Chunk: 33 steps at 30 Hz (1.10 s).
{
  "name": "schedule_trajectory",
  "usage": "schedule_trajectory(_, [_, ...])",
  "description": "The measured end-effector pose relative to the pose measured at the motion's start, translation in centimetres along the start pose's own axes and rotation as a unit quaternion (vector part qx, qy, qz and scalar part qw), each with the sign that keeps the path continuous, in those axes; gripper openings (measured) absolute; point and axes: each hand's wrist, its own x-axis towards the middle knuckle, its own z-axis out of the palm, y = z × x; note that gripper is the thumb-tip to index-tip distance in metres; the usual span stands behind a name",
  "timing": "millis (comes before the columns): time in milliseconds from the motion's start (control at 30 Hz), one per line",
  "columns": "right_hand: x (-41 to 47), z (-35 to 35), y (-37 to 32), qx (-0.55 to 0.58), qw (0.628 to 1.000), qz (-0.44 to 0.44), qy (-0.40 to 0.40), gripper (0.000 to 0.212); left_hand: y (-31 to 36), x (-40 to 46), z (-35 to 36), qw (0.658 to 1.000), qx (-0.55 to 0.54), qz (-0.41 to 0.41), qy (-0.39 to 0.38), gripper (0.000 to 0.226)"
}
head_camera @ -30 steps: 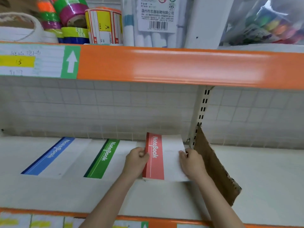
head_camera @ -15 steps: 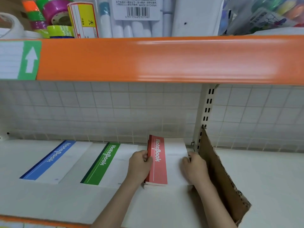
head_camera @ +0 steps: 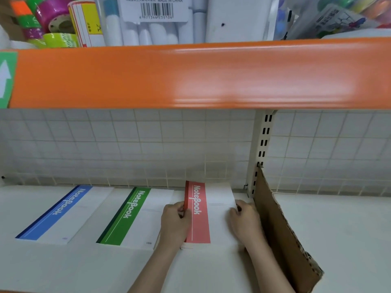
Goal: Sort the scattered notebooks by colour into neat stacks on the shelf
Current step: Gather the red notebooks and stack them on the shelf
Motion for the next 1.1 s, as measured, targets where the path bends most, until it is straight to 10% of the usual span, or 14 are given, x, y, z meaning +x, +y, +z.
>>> schedule_trajectory(800, [-1.5, 0.2, 0.1, 0.109, 0.993, 0.03, -0.023, 0.048, -0.2, -0.3, 0.5, 0.986, -0.135, -0.09, -0.047, 0.041])
schedule_trajectory(1100, [-1.1, 0.3, 0.6, 0.111, 0.993, 0.022, -0.036, 0.02, -0.6, -0.1, 1.0, 0.991, -0.1, -0.079, -0.04, 0.039])
